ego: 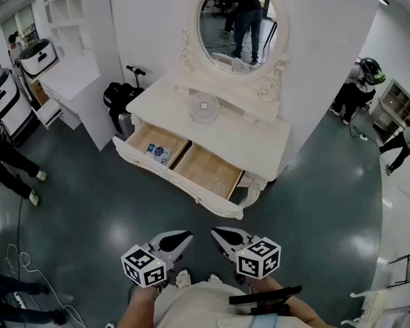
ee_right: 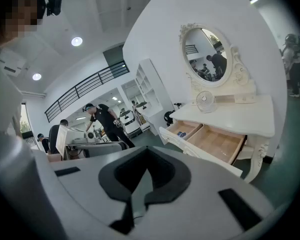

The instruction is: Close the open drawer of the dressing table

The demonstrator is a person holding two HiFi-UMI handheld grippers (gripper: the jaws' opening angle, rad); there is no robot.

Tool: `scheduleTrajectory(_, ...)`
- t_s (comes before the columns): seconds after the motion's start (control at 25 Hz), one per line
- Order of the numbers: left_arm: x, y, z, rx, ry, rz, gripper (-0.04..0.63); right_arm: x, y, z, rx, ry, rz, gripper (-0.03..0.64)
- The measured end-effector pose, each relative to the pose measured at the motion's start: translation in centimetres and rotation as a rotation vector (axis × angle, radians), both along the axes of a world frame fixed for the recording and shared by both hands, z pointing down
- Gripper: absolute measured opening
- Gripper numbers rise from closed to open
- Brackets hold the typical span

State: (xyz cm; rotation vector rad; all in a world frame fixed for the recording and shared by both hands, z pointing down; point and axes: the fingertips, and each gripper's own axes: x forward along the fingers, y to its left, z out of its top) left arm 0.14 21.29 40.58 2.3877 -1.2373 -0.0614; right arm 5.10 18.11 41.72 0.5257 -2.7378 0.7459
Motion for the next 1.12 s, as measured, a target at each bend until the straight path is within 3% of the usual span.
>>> scheduleTrajectory(0.6,-1.3,0.6,0.0,-0.009,0.012,0.045,0.031,-1.8,-0.1,-0.2,0.005,0.012,0.018,0.015)
scheduleTrajectory(0.8,-3.0,0.6,0.3,-0.01,-0.001,0.033,0.031,-3.1,-0.4,-1.0,0.006,-0.044,0.056,0.017)
scheduleTrajectory(1.12,-4.8,-0.2,1.3,-0.003,0.001,0.059,0.032,-3.2,-0.6,-0.6,0.052,-0.027,0.12,0.018)
